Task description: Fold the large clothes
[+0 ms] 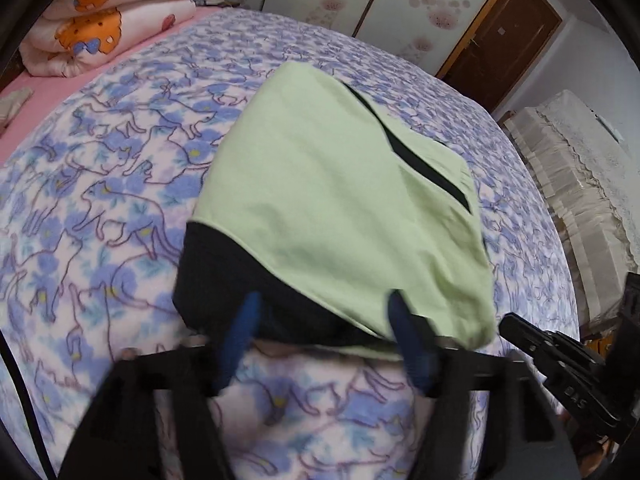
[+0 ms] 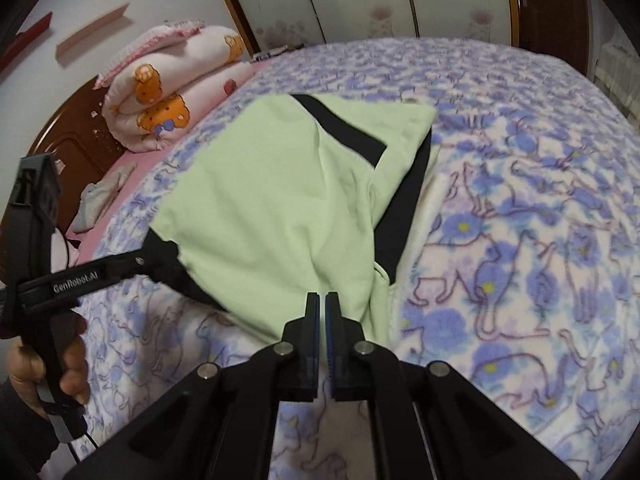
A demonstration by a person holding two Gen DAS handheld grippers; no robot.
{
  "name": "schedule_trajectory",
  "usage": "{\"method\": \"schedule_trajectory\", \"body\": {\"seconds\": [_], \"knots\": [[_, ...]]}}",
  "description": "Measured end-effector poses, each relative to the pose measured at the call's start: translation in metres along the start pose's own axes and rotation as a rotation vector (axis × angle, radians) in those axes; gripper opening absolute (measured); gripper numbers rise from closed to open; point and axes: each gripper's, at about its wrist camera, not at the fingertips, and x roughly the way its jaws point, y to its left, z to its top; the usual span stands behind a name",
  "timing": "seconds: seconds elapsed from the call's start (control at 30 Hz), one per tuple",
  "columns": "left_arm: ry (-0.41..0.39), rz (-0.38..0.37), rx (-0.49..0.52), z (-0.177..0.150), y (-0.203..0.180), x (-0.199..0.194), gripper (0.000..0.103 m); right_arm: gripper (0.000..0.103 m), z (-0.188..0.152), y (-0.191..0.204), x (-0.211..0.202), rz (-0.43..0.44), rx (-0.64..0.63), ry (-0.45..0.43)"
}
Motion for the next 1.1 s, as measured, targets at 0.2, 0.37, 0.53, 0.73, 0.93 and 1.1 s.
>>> {"method": "schedule_trajectory", "body": {"seconds": [0.2, 0.37, 0.53, 0.73, 0.93, 1.1], "knots": [[0.019, 0.024, 0.012, -0.025, -0.032, -0.021, 0.074, 0.003, -0.018, -0.011, -0.053, 0.030, 0.062, -0.028], [0.022, 0.040, 0.006, -0.047, -0.054, -0.036, 0.074, 0.003, -0.037, -0.027, -0.082, 0.052, 0.127, -0.049], [0.004, 0.048, 0.004, -0.068, -0.074, -0.050, 0.075, 0.003, -0.057, -0.039, -0.101, 0.066, 0.157, -0.038], [0.007, 0.025, -0.023, -0.096, -0.095, -0.055, 0.081, 0.021, -0.086, -0.053, -0.127, 0.086, 0.187, -0.073], [-0.035, 0.020, 0.017, -0.130, -0.126, -0.080, 0.081, 0.030, -0.116, -0.062, -0.168, 0.095, 0.220, -0.133], [-0.084, 0.041, 0.061, -0.165, -0.152, -0.137, 0.081, 0.030, -0.139, -0.053, -0.222, 0.069, 0.222, -0.192]]}}
